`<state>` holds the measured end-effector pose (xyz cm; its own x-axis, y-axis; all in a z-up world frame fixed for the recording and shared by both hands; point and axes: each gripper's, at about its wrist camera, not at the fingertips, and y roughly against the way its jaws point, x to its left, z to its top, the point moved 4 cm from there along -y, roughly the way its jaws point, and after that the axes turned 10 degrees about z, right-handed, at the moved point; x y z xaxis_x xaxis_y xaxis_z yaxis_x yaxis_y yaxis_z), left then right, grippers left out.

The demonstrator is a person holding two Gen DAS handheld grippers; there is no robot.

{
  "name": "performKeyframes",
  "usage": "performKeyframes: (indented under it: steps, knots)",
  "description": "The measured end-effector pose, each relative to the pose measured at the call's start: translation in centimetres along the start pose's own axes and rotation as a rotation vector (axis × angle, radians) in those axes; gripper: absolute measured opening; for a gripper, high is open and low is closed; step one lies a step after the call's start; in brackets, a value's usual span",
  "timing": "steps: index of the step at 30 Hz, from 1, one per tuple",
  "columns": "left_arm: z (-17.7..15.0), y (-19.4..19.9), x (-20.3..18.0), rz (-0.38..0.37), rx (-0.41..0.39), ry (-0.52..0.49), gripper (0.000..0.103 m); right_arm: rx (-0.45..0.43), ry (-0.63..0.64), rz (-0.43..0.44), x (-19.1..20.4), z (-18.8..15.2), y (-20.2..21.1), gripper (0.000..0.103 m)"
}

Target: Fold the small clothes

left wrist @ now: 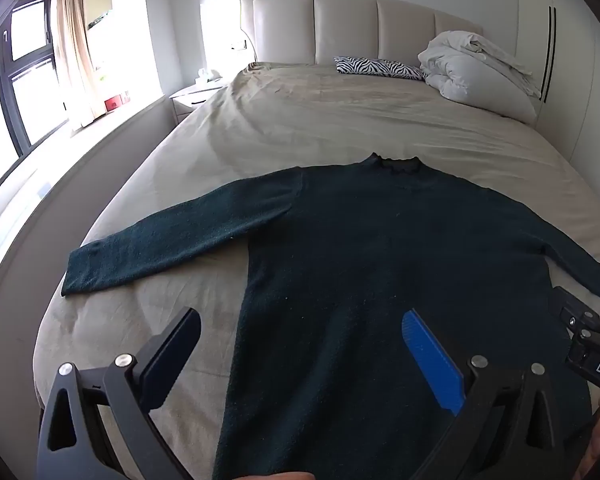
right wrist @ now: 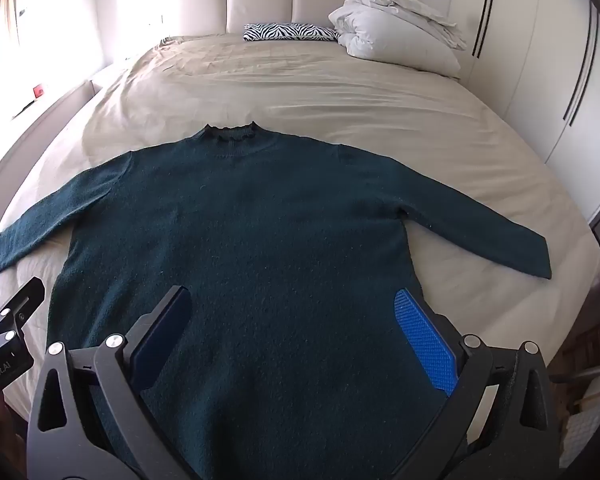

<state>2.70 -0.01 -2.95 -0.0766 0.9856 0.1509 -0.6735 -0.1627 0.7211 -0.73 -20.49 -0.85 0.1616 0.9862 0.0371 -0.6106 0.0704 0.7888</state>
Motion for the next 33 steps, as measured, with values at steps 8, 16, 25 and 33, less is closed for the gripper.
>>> performKeyframes:
  steps: [8,16,25,33]
  knots:
    - [0.01,0.01,0.02,0.01,-0.003,-0.007,0.103,-0.002,0.005,-0.009,0.08,0.11,-0.09,0.103]
    - [0.01,0.02,0.03,0.009,-0.004,-0.007,0.103,0.0,0.009,-0.005,0.29,0.01,-0.04,0.103]
    - [0.03,0.02,0.07,0.011,-0.004,-0.007,0.103,0.002,0.011,-0.004,0.35,-0.14,-0.22,0.103]
    - [0.03,0.02,0.1,0.012,-0.003,-0.008,0.103,0.004,0.011,-0.003,0.35,-0.13,-0.28,0.103]
